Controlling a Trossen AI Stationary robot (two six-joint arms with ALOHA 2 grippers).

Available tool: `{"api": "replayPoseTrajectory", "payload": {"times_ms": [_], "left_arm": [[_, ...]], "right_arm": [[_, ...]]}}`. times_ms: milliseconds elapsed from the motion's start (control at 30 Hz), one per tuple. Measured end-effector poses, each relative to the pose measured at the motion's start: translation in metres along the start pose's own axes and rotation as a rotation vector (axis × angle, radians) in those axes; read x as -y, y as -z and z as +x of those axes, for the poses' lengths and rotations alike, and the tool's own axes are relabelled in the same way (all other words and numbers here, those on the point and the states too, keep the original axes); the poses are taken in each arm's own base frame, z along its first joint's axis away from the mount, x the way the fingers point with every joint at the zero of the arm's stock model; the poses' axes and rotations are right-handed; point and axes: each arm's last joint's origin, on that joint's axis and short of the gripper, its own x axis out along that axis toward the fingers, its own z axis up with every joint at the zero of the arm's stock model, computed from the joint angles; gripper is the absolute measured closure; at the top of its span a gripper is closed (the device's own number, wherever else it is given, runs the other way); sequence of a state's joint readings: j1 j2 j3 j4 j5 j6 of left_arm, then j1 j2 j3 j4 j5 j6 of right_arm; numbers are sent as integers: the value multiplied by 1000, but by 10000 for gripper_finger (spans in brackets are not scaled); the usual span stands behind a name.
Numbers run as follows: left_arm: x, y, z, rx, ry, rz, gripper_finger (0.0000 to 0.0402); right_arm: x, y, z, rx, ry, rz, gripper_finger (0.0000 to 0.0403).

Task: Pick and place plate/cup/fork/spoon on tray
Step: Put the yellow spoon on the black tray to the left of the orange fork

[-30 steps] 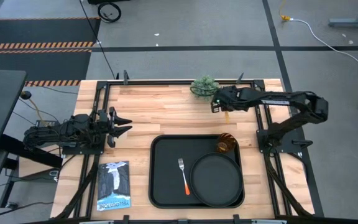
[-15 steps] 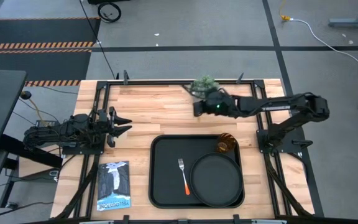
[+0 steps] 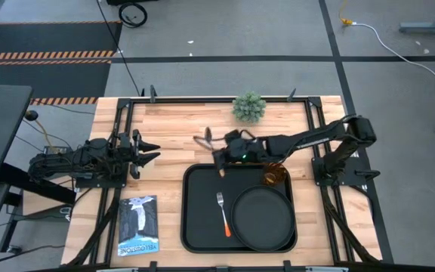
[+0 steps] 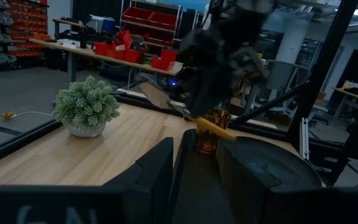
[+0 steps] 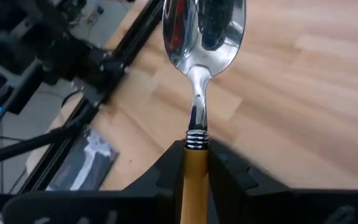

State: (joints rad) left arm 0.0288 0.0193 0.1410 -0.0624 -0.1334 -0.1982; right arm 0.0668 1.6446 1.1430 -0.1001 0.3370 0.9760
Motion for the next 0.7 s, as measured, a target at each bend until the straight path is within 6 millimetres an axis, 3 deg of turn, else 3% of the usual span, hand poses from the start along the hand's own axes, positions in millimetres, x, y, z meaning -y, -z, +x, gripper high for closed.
{"api": "replayPoseTrajectory", "payload": {"times_ms": [200,700], "left_arm": [[0,0,0,0,0,0,267],[0,0,0,0,0,0,267]], "right_arm": [[-36,25,18,-58,-18,-13,337],[-86,62,33,-222,261,-51,337]]}}
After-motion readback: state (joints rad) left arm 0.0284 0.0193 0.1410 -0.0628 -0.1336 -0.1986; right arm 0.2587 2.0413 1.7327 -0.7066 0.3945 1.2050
